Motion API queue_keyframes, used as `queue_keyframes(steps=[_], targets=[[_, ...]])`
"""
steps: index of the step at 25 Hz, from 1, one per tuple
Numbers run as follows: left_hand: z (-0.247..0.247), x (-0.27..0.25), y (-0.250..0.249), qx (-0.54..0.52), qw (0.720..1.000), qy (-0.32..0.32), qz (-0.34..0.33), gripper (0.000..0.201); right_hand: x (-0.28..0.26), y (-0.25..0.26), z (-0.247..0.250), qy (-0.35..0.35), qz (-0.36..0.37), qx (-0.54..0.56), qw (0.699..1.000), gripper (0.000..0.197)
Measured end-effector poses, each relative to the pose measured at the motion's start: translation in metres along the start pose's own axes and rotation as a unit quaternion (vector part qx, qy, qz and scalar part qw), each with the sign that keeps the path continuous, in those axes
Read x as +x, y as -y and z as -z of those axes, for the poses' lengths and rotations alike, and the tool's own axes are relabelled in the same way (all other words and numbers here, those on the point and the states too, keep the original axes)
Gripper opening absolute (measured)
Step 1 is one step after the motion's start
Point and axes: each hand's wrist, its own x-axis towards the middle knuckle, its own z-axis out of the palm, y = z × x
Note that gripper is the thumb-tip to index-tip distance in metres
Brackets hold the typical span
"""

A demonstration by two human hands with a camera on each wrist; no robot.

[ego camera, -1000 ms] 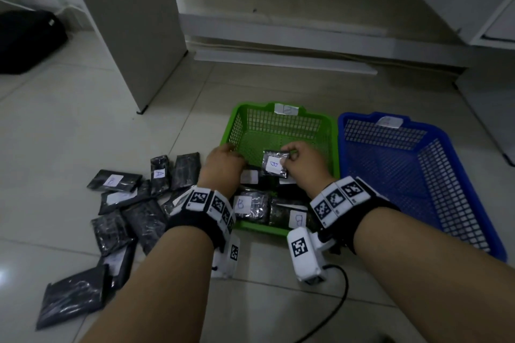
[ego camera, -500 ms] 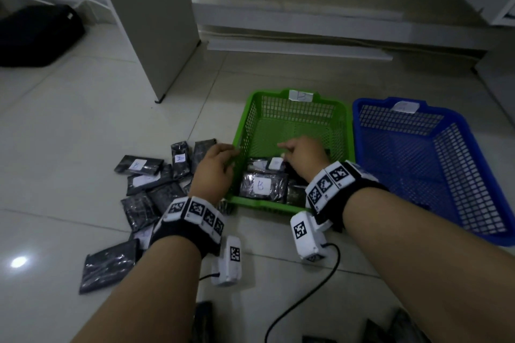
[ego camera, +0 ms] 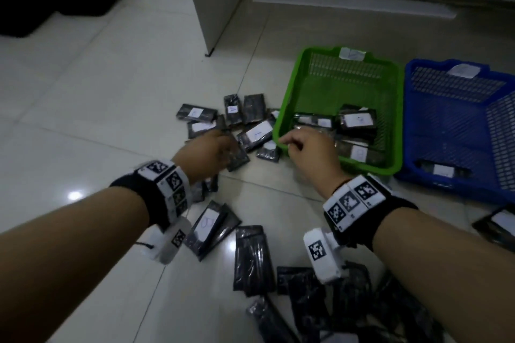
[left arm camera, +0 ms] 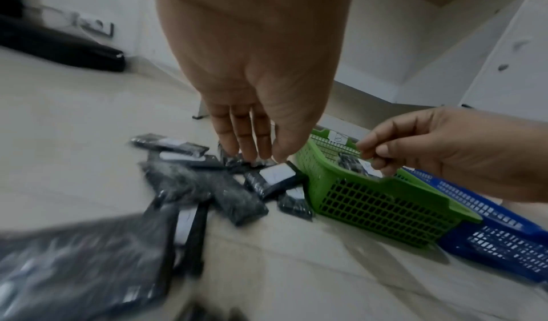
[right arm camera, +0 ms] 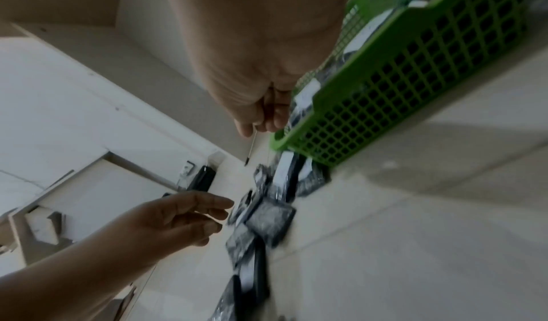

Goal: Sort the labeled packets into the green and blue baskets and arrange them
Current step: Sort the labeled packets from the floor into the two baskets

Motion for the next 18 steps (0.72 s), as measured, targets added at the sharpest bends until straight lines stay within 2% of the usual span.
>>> queue_keyframes(steps=[2,4,6,8,9,12,15,17,18], targets=[[-0.023,-0.034,0.008,-0.018,0.999,0.004,0.047,0.036,-0.026,0.006,-0.029,0.05,-0.015,0.015,0.999,0.023],[-0.054,-0.066,0.014,-0.012,0.995,0.022,0.096,0.058,-0.055,0.006,-0.056,0.143,-0.041,-0.02,0.989,0.024],[-0.084,-0.094,0.02,-0.011,0.991,0.043,0.128,0.083,-0.083,0.003,-0.077,0.253,-0.072,-0.101,0.959,0.054],[-0.105,-0.111,0.026,-0.054,0.988,0.032,0.141,0.091,-0.104,0.0,-0.092,0.321,-0.079,-0.161,0.93,0.078],[-0.111,-0.115,0.028,-0.089,0.986,0.014,0.141,0.09,-0.111,-0.003,-0.098,0.331,-0.075,-0.168,0.926,0.08],[-0.113,-0.114,0.03,-0.189,0.968,-0.06,0.156,0.077,-0.108,-0.01,-0.101,0.315,-0.09,-0.126,0.936,0.065],[-0.105,-0.101,0.031,-0.239,0.951,-0.131,0.149,0.063,-0.077,-0.02,-0.087,0.229,-0.143,-0.056,0.961,0.042],[-0.096,-0.09,0.027,-0.251,0.944,-0.171,0.131,0.062,-0.053,-0.023,-0.067,0.176,-0.187,0.053,0.965,0.029],[-0.091,-0.083,0.023,-0.263,0.939,-0.18,0.127,0.063,-0.042,-0.02,-0.054,0.167,-0.201,0.131,0.956,0.022]])
